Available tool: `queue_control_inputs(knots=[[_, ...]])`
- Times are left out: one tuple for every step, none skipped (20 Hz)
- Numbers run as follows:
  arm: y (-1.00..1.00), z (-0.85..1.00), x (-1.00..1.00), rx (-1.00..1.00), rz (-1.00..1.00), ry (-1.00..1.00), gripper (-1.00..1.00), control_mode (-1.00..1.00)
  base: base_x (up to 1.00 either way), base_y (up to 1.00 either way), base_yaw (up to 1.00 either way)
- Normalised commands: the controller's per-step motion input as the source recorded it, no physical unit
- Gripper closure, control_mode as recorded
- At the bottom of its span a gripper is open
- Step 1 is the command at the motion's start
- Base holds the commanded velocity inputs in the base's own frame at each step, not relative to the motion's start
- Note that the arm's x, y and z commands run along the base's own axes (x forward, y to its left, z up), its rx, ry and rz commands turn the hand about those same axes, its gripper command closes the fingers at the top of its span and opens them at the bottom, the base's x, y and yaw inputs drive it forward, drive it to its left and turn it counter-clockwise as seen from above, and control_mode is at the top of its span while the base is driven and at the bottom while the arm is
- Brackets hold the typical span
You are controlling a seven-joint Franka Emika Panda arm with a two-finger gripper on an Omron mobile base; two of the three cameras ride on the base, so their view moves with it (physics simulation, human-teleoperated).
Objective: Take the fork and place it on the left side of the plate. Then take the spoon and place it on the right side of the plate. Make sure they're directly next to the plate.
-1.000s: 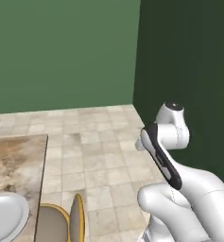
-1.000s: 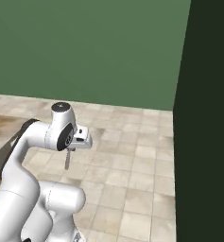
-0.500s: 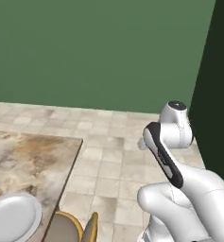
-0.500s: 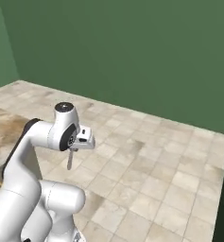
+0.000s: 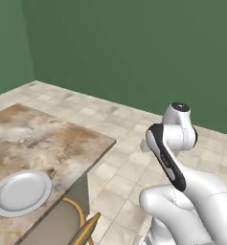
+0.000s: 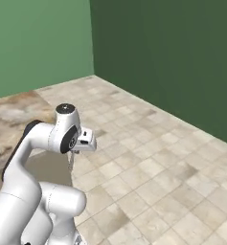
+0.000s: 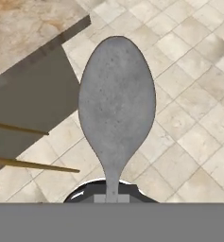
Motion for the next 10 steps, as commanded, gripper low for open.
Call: queue_control_inputs(knots=[[0.00, 0.00, 0.00, 0.00, 0.00, 0.00, 1.00, 1.00, 0.51, -0.09, 0.63], [0.00, 0.00, 0.00, 0.00, 0.00, 0.00, 1.00, 1.00, 0.51, -0.15, 0.58], [0.00, 0.00, 0.00, 0.00, 0.00, 0.00, 1.00, 1.00, 0.50, -0.18, 0.55], [0.00, 0.00, 0.00, 0.00, 0.00, 0.00, 1.00, 1.00, 0.49, -0.21, 0.53], [0.00, 0.00, 0.00, 0.00, 0.00, 0.00, 1.00, 1.00, 0.47, -0.21, 0.55], [0.00, 0.00, 0.00, 0.00, 0.00, 0.00, 1.00, 1.00, 0.42, -0.21, 0.58], [0.00, 0.00, 0.00, 0.00, 0.00, 0.00, 1.00, 1.00, 0.37, -0.19, 0.63], [0.00, 0.00, 0.00, 0.00, 0.00, 0.00, 1.00, 1.00, 0.32, -0.17, 0.67], [0.00, 0.00, 0.00, 0.00, 0.00, 0.00, 1.00, 1.00, 0.26, -0.12, 0.70], [0.00, 0.00, 0.00, 0.00, 0.00, 0.00, 1.00, 1.00, 0.28, -0.08, 0.71]])
